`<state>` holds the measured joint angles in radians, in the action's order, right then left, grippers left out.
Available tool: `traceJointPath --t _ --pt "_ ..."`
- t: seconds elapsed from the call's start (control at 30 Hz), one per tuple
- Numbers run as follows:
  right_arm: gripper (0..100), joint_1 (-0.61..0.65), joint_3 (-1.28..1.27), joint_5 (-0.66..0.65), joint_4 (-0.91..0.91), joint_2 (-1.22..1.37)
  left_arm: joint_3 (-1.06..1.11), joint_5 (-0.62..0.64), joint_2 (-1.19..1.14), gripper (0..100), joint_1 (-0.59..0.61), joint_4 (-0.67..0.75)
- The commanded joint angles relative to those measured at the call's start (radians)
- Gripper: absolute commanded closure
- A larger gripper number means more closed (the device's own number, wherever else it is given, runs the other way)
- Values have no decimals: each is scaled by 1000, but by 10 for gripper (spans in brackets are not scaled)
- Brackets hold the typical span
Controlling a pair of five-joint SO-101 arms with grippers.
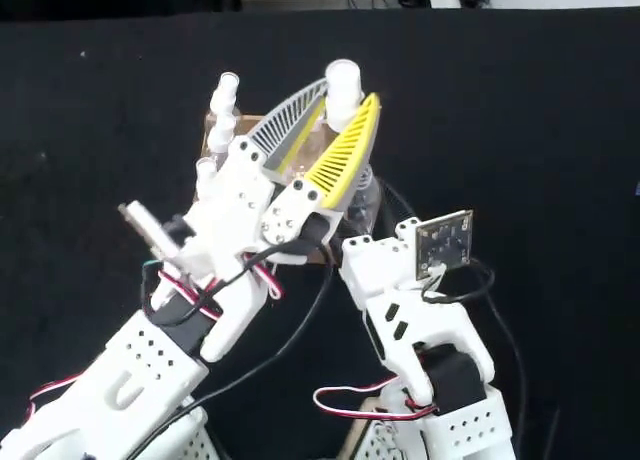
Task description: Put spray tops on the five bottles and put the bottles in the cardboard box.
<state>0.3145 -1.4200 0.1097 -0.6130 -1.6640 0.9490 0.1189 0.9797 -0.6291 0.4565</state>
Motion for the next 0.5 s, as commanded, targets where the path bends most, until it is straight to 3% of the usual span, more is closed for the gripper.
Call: traceJointPath --t 0.0,0.47 --pt "987 15 4 -9 32 -33 -25 9 -3 970 10 129" --pt "987 15 4 -9 32 -33 -28 9 -130 970 10 180"
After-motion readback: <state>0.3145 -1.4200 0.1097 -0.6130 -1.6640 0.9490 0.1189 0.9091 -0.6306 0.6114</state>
